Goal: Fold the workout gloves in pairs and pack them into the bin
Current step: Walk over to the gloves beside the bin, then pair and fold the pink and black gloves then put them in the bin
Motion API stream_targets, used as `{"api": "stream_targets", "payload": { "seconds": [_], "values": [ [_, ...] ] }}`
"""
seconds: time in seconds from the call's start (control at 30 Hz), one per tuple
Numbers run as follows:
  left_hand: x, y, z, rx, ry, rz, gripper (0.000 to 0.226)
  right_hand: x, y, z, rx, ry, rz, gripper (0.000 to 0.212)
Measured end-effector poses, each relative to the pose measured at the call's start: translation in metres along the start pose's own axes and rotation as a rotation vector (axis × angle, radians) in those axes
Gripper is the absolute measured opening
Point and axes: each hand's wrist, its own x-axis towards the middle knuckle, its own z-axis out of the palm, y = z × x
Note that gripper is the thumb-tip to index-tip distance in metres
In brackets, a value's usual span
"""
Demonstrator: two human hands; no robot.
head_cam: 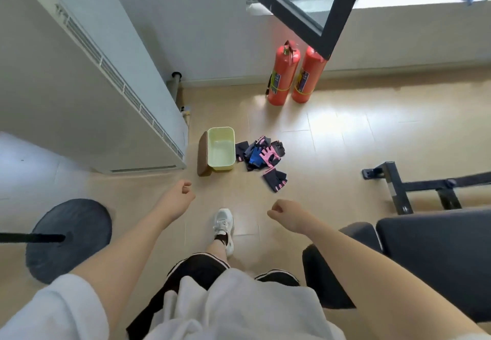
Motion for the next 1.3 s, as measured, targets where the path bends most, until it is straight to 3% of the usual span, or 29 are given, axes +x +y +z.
{"api": "stream_targets", "payload": {
  "seconds": [0.17, 0.3, 0.5, 0.63, 0.87, 1.1, 1.3],
  "values": [
    [0.079, 0.05, -0.025, 0.069, -0.132, 0.021, 0.04, 0.057, -0.029, -0.032, 0.062, -0.051, 0.133, 0.035],
    [0.136, 0.082, -0.006, 0.16, -0.246, 0.048, 0.039, 0.104, -0.022, -0.044, 0.163, -0.06, 0.216, 0.036],
    [0.217, 0.085, 0.085, 0.272, -0.453, 0.044, 0.04, 0.193, 0.026, -0.04, 0.264, 0.041, 0.335, 0.049],
    [0.286, 0.063, 0.163, 0.407, -0.546, 0.019, 0.044, 0.285, 0.071, -0.013, 0.255, -0.024, 0.325, 0.044],
    [0.429, 0.019, 0.277, 0.494, -0.546, 0.055, 0.042, 0.437, 0.148, 0.033, 0.199, 0.005, 0.278, 0.045],
    [0.561, -0.064, 0.353, 0.474, -0.505, 0.042, 0.04, 0.596, 0.213, 0.072, 0.101, 0.153, 0.271, 0.024],
    [0.624, -0.092, 0.398, 0.44, -0.495, 0.145, 0.038, 0.677, 0.239, 0.091, -0.08, 0.297, 0.202, 0.043]
  ]
}}
